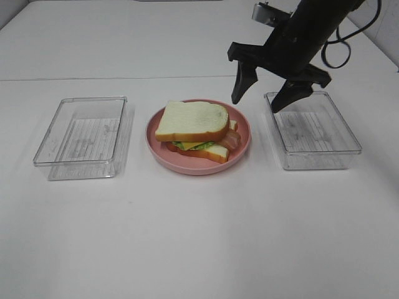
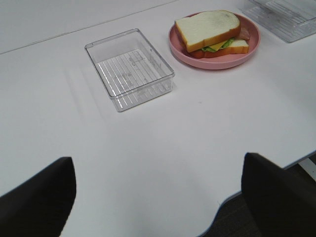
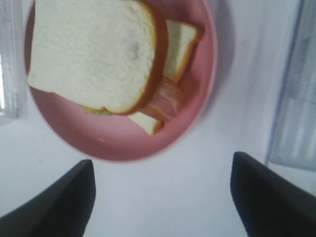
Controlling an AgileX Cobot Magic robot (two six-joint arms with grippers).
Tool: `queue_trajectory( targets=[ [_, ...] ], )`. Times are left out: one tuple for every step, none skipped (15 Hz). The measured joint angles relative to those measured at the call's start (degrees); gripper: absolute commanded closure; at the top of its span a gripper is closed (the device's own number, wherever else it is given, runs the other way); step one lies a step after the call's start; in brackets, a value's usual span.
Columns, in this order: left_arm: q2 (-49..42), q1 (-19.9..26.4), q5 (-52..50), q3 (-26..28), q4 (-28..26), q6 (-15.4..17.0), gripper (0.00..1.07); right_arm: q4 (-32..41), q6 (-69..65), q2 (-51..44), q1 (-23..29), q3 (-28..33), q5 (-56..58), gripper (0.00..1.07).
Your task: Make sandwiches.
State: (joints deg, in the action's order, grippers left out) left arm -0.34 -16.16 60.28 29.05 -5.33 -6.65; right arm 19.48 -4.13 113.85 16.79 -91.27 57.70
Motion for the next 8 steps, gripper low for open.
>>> queue_trajectory(
  targets=[
    [0.0, 0.0, 0.0, 0.0, 0.0, 0.0, 0.21, -3.38, 0.0, -2.06, 0.0, 0.0, 2.64, 0.36],
    [0.0, 0.0, 0.0, 0.0, 0.0, 0.0, 0.21, -7.16, -0.23, -4.41, 0.0, 0.0, 5.39, 0.36],
    [0.0, 0.0, 0.0, 0.0, 0.0, 0.0, 0.21, -8.82, -0.52, -5.44, 0.0, 0.0, 6.76, 0.36],
    [0.0, 0.0, 0.0, 0.0, 0.0, 0.0, 0.21, -11.29, -0.86, -7.73, 0.0, 0.0, 8.65, 0.36],
    [0.0, 0.0, 0.0, 0.0, 0.0, 0.0, 0.21, -15.41, -1.49, -13.64, 0.0, 0.23, 11.29, 0.36],
    [0.0, 0.0, 0.0, 0.0, 0.0, 0.0, 0.21, -16.21, -1.49, -16.9, 0.0, 1.2, 11.34, 0.36],
    [0.0, 0.0, 0.0, 0.0, 0.0, 0.0, 0.21, -16.62, -1.49, -20.34, 0.0, 2.86, 11.46, 0.36],
    [0.0, 0.0, 0.0, 0.0, 0.0, 0.0, 0.21, -16.67, -1.49, -24.58, 0.0, 5.39, 11.52, 0.36]
  ],
)
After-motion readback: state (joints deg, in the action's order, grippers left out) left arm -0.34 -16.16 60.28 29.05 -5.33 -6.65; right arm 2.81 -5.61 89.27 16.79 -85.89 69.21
